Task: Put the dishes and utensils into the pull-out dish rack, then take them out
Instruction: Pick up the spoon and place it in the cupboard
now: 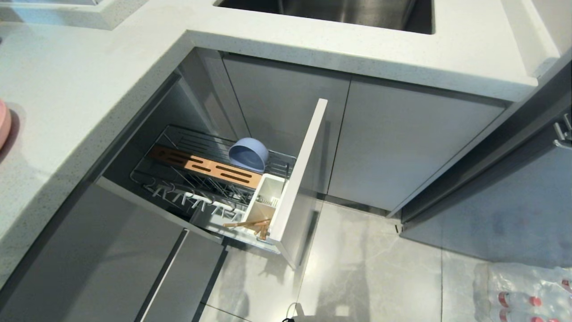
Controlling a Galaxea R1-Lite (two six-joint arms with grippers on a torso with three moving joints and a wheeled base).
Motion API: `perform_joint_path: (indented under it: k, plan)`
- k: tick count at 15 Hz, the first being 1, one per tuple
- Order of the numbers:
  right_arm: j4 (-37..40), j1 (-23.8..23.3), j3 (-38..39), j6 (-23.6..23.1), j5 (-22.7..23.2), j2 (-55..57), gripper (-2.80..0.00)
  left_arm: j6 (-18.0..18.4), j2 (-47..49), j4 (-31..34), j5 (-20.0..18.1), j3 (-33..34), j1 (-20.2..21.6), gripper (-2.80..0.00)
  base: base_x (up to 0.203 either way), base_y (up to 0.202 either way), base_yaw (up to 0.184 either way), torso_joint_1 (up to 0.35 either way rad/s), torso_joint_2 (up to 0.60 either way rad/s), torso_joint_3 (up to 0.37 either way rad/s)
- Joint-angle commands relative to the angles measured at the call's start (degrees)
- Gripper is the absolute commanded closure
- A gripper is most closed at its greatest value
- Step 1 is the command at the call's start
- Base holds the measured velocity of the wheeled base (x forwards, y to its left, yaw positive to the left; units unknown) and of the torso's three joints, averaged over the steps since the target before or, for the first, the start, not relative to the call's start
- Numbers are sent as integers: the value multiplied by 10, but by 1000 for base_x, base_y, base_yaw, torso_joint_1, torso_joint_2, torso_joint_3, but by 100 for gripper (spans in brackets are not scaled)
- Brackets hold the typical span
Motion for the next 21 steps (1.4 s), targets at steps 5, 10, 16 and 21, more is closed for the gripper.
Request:
perform_joint_path:
  k: [5, 10, 16, 21]
  plan:
    - [0, 0, 0, 0, 0, 0, 0, 2, 2, 4, 1, -1, -1, -280, 0, 0, 0, 0, 0, 0]
    - [0, 0, 0, 0, 0, 1, 0, 2, 15, 0, 1, -1, -3, -280, 0, 0, 0, 0, 0, 0]
    - [0, 0, 0, 0, 0, 0, 0, 4, 51, -17, 1, -1, -25, -280, 0, 0, 0, 0, 0, 0]
    - [0, 0, 0, 0, 0, 1, 0, 4, 64, -16, -2, -1, -43, -280, 0, 0, 0, 0, 0, 0]
